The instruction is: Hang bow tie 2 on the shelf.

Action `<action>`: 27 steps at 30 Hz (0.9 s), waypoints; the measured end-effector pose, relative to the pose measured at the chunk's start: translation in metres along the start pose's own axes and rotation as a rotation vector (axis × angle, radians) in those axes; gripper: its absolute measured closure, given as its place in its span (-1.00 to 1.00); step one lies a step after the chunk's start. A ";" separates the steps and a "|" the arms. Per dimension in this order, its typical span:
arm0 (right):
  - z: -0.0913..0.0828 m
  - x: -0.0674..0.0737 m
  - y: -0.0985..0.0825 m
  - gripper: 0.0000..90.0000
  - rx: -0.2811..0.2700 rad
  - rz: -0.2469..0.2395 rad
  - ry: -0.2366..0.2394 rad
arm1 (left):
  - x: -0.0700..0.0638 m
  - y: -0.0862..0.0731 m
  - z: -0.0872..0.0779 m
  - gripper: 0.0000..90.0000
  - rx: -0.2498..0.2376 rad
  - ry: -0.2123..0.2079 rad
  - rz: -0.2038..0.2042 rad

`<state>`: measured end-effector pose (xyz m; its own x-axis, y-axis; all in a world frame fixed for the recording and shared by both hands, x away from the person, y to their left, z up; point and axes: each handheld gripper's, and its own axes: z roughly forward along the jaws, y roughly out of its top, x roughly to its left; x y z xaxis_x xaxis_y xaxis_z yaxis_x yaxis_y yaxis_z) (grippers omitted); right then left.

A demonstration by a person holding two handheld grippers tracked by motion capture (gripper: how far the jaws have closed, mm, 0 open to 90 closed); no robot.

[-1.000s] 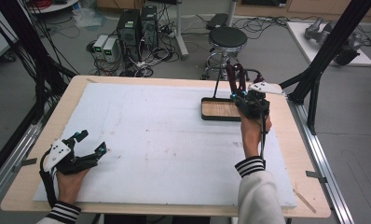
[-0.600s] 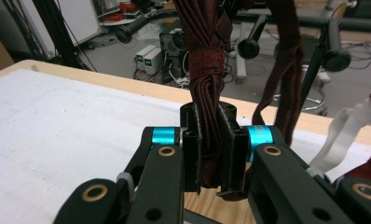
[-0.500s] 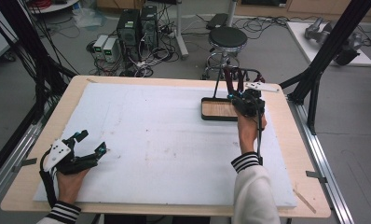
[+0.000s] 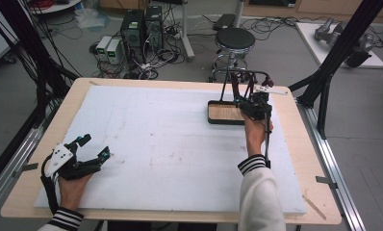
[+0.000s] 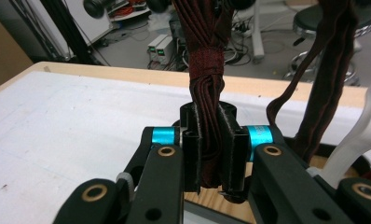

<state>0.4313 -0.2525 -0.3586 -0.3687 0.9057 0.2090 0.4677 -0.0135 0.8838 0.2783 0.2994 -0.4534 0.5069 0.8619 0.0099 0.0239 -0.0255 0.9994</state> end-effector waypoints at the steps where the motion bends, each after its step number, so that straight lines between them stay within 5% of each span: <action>1: 0.001 -0.001 -0.001 0.81 0.003 0.002 0.004 | 0.000 0.000 0.000 -0.66 -0.001 0.000 -0.002; 17: 0.017 -0.010 -0.010 0.80 0.095 0.041 0.008 | 0.000 0.000 0.000 -0.66 -0.002 0.000 -0.003; 24: 0.021 -0.008 -0.011 0.76 0.108 0.017 -0.003 | 0.000 0.000 0.000 -0.66 0.001 0.000 0.002; 25: 0.021 -0.009 -0.011 0.67 0.105 0.004 -0.008 | 0.000 0.000 0.000 -0.66 0.001 -0.001 0.001; 27: 0.023 -0.009 -0.011 0.08 0.118 -0.024 -0.020 | 0.000 0.000 0.000 -0.66 0.001 0.000 0.002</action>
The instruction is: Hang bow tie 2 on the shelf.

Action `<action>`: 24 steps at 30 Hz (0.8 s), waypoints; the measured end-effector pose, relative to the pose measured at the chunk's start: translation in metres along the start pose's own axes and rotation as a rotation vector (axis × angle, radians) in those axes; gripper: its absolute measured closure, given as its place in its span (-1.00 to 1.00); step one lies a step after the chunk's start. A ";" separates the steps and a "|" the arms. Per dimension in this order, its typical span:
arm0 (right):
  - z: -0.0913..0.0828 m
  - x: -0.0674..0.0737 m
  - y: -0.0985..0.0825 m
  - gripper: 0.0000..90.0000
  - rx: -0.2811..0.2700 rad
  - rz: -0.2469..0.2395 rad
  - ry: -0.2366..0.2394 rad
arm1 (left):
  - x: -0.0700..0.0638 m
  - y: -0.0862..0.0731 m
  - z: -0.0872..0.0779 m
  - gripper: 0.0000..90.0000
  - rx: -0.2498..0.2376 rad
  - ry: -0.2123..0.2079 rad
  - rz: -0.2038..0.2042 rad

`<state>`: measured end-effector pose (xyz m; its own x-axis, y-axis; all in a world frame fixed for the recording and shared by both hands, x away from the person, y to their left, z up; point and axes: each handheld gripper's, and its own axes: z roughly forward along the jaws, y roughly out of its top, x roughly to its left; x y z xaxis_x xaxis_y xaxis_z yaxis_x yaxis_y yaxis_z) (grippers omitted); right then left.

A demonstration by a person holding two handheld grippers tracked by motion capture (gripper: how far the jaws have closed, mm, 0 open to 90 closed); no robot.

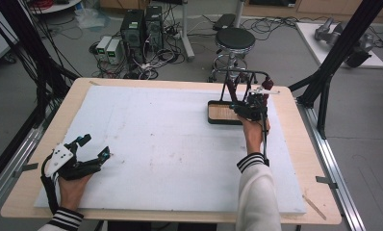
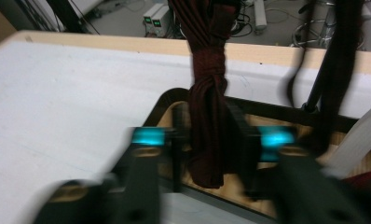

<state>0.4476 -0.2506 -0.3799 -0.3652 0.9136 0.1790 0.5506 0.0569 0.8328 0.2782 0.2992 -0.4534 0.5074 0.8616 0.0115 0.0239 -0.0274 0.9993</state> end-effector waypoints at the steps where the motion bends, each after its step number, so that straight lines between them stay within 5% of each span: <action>1: 0.001 0.001 0.000 -0.18 0.003 -0.011 -0.003 | 0.000 0.000 0.000 -0.66 -0.001 0.000 -0.001; 4: -0.002 0.008 0.002 -0.81 -0.001 -0.060 -0.040 | 0.000 0.000 0.000 -0.66 0.000 0.000 -0.001; 7: -0.009 0.017 0.003 -0.98 0.032 -0.089 -0.011 | 0.000 0.000 0.000 -0.66 -0.001 0.001 -0.001; 17: -0.056 0.040 -0.010 -0.98 -0.036 -0.155 0.024 | 0.000 0.000 0.000 -0.66 -0.005 0.002 -0.006; 24: -0.095 0.035 -0.030 -0.98 -0.208 -0.168 0.049 | 0.000 0.000 0.000 -0.66 -0.001 0.002 0.002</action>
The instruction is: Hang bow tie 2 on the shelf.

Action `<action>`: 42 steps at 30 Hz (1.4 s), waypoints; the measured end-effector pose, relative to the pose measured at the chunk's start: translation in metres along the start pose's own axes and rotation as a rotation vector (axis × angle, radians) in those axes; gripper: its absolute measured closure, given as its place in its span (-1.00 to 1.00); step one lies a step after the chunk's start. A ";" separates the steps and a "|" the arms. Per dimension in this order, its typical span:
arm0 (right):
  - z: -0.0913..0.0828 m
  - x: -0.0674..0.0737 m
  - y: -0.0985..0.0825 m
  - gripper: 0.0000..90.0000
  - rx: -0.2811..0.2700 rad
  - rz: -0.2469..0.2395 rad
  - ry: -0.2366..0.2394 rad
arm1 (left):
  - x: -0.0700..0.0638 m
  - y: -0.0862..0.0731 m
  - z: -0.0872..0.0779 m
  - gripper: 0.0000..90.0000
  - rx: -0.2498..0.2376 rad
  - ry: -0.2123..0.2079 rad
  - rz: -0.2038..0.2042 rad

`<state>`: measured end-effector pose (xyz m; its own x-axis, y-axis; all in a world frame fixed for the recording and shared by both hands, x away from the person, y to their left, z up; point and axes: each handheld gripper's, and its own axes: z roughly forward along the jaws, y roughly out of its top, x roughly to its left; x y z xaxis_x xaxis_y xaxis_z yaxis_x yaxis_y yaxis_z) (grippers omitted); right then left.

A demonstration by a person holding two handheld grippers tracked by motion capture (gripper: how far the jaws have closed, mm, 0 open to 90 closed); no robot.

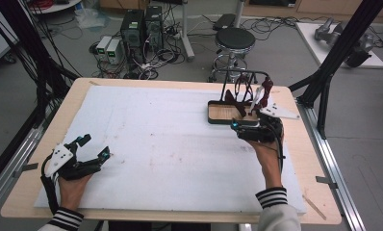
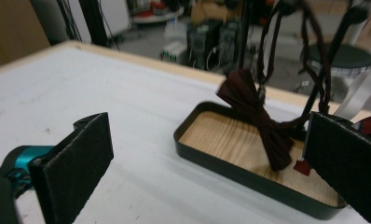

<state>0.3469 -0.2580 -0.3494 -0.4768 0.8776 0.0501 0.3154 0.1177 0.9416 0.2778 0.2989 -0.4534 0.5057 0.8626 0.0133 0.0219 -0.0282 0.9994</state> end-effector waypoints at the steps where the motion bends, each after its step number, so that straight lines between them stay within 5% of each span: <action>1: -0.007 0.000 -0.004 -0.99 -0.036 -0.004 -0.002 | 0.000 0.000 0.000 -0.66 0.000 0.000 0.001; 8: -0.035 0.010 -0.029 -0.98 -0.163 -0.051 0.024 | 0.000 0.000 0.000 -0.66 0.000 0.000 0.002; 17: -0.052 0.011 -0.077 -0.98 -0.264 -0.082 -0.033 | 0.000 0.000 0.000 -0.66 -0.002 -0.003 0.000; 42: -0.046 0.004 -0.119 -0.98 -0.264 -0.059 -0.028 | 0.000 0.000 0.000 -0.66 -0.003 0.000 0.006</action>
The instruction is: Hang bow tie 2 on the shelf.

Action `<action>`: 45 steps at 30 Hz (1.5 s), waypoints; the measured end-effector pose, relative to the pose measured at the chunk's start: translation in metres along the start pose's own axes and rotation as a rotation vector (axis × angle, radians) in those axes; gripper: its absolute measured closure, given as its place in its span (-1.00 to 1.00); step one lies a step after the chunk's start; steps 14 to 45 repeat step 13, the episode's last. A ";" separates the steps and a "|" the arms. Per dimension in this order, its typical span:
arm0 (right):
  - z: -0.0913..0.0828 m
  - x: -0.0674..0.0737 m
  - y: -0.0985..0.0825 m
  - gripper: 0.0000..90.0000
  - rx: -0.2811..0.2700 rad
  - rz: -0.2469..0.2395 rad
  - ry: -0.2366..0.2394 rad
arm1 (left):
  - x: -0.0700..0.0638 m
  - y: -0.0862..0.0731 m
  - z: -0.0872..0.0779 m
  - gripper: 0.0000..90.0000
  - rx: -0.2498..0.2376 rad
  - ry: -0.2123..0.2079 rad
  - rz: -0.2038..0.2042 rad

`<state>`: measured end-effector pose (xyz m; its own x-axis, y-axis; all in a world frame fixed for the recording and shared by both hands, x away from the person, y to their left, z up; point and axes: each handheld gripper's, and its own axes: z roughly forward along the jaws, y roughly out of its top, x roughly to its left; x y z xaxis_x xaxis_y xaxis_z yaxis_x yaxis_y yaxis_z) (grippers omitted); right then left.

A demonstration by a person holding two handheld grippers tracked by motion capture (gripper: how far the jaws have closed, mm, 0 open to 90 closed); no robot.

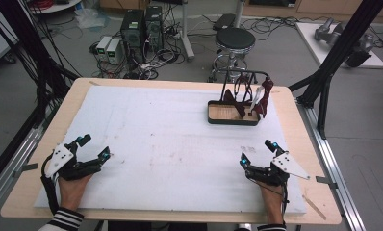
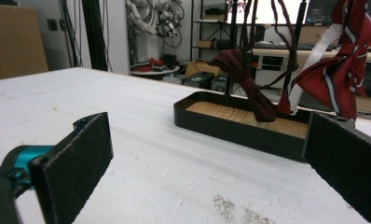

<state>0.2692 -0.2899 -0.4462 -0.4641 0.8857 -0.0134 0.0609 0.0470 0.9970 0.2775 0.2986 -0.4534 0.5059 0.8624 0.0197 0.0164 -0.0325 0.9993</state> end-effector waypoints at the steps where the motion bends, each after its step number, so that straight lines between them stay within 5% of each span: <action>1: 0.001 -0.001 -0.002 -0.98 -0.002 0.001 0.001 | 0.000 0.000 0.000 -0.66 0.000 0.000 0.000; 45: 0.002 -0.002 -0.006 -0.98 -0.004 -0.007 0.001 | -0.001 0.000 0.000 -0.66 0.002 0.000 0.004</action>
